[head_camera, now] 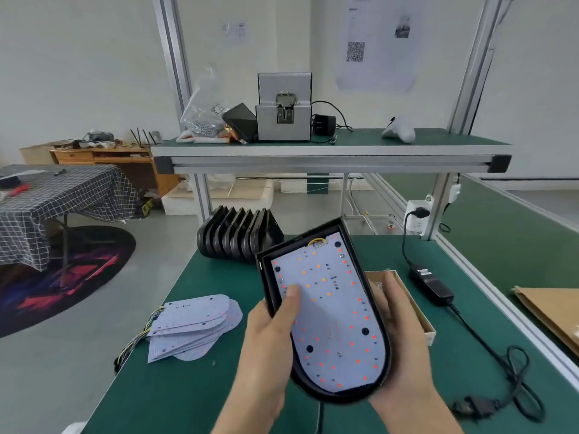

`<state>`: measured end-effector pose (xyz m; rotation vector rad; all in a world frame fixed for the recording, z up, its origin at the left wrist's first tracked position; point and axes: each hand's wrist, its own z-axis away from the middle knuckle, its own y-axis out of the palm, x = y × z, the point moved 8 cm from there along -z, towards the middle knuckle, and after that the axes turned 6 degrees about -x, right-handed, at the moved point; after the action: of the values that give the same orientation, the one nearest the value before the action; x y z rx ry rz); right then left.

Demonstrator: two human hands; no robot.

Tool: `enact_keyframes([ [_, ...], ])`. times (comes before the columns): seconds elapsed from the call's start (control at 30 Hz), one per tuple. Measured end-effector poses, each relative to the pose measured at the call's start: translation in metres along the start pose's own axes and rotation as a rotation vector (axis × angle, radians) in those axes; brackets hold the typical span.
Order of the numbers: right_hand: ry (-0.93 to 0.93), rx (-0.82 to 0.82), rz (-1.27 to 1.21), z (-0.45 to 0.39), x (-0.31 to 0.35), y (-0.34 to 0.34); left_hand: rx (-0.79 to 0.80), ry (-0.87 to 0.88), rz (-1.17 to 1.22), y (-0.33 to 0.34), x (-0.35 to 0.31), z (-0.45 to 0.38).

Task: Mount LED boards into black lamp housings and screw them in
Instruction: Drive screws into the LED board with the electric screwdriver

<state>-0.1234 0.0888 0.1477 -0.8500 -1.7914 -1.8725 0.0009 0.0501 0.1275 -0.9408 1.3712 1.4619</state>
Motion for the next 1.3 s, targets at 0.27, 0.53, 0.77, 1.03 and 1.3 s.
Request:
enact_keyframes([
  [0.27,-0.151,0.146,0.058,-0.001,0.004,-0.026,-0.063,0.415,-0.335,0.001,-0.012,-0.002],
  [0.53,-0.275,-0.046,-0.063,0.000,0.032,-0.071,-0.279,0.535,-0.456,0.034,-0.006,0.012],
  [0.77,-0.485,-0.242,-0.019,0.013,0.093,-0.112,0.203,0.148,-0.642,0.087,0.046,0.026],
  [1.03,-0.635,-0.555,-0.252,0.066,0.149,-0.203,0.636,0.171,-1.048,0.147,0.106,0.044],
  [1.3,-0.885,-0.862,-0.222,0.148,0.211,-0.304,0.515,-0.002,-0.484,0.279,0.141,0.036],
])
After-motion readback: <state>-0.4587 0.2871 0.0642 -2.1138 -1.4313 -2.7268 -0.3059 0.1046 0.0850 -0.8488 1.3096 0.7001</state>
